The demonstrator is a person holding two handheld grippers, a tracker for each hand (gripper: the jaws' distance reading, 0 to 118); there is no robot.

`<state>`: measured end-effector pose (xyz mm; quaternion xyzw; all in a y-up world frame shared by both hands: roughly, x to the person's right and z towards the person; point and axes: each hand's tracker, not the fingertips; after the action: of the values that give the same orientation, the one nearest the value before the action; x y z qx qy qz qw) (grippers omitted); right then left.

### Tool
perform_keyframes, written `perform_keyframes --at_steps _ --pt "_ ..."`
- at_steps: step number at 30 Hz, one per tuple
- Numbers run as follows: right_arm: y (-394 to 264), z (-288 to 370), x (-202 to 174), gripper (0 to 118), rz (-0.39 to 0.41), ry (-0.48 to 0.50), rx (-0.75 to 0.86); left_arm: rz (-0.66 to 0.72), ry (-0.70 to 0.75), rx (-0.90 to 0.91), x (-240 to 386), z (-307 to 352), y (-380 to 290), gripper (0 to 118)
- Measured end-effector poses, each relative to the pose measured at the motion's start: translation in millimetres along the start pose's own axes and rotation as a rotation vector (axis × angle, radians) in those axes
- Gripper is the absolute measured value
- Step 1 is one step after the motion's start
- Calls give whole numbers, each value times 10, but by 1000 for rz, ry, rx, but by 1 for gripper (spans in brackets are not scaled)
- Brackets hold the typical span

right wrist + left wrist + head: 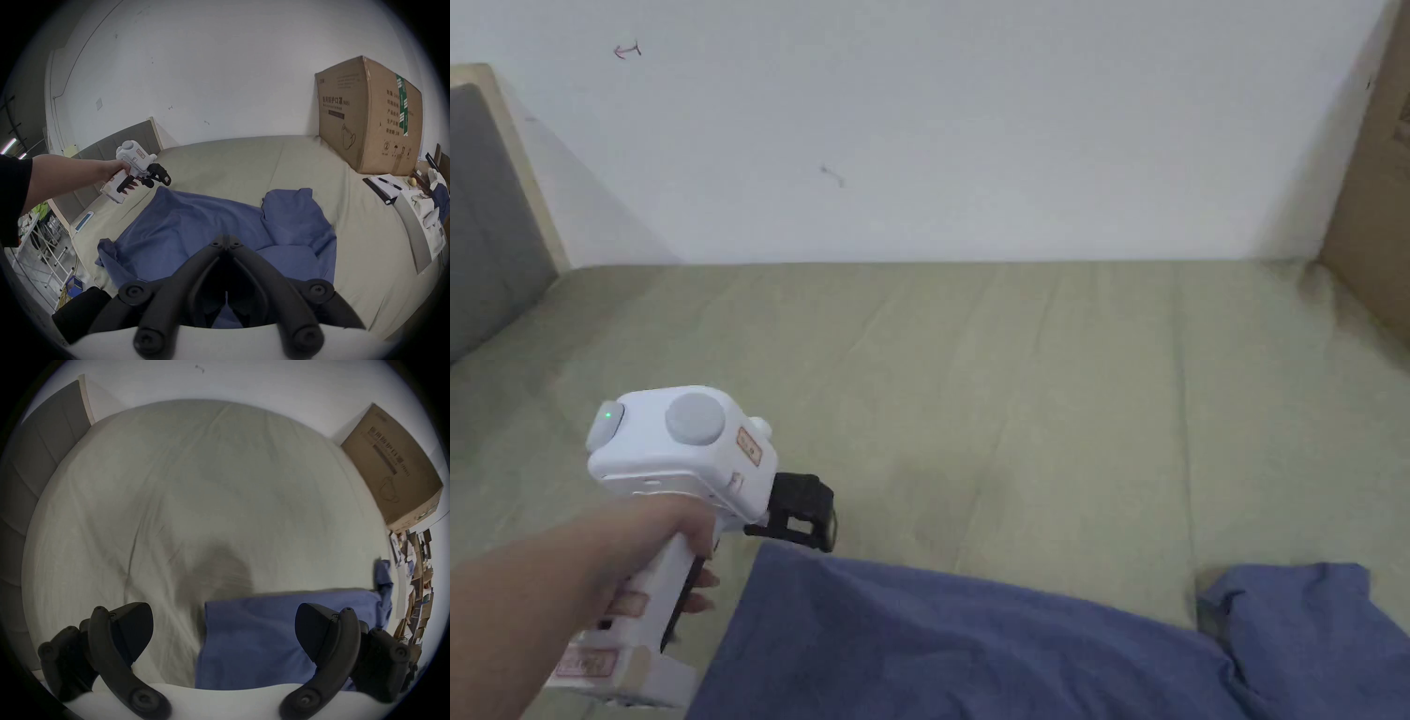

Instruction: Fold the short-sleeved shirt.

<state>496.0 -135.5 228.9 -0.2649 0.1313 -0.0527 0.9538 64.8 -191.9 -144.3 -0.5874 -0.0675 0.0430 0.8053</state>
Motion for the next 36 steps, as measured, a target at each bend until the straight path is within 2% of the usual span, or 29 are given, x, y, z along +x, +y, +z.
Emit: perform_keyframes --at_steps 3,5,8,9,10,12,16,20,22,23,25,28,29,30,31,32,33,34,35,36 --pt "-37 -151 11 0 -2 5 -41 -44 21 -23 50 -148 -8 112" --pt "-69 -208 39 0 -4 8 -54 -65 -39 -72 36 -219 -31 92" --pt "-70 -259 34 0 -8 7 -63 -119 24 -26 87 -207 -158 85" --pt "-64 -262 26 0 -9 6 -63 -111 28 -23 59 -227 -114 75" --pt "-53 -257 12 0 -11 6 -61 -104 44 -6 58 -181 -136 54" --pt "-32 -204 -3 0 -17 7 -51 -94 40 16 36 -25 -174 1" --pt "101 -48 55 0 -8 -17 32 -95 -3 69 16 232 -269 1" --pt "602 109 466 0 13 -81 170 -145 8 133 69 451 -299 1" --pt "900 -58 765 0 27 -163 88 -167 9 165 163 569 -353 1" --pt "1040 -225 948 0 9 -185 -17 -177 11 179 181 613 -381 1" --pt "1235 -579 1309 0 -119 -110 -237 -189 21 203 228 677 -439 1" --pt "1186 -1193 1807 0 -413 32 -578 -182 13 215 207 735 -513 1" --pt "1117 -1325 1898 0 -483 12 -618 -177 15 207 221 744 -512 1" --pt "1055 -1479 1964 0 -490 -41 -658 -176 14 199 207 767 -525 1" --pt "1030 -1560 1981 1 -459 -64 -677 -177 13 201 193 786 -541 1" --pt "985 -1630 1992 17 -420 -105 -691 -178 10 202 175 808 -553 1" --pt "940 -1712 1997 54 -370 -140 -701 -176 6 204 180 831 -553 1" --pt "877 -1790 2002 113 -332 -169 -729 -174 3 206 163 847 -560 1" --pt "804 -1855 1999 115 -305 -214 -764 -172 -3 205 139 860 -568 1" --pt "729 -1868 2092 107 -288 -260 -698 -173 -3 204 120 865 -576 1"
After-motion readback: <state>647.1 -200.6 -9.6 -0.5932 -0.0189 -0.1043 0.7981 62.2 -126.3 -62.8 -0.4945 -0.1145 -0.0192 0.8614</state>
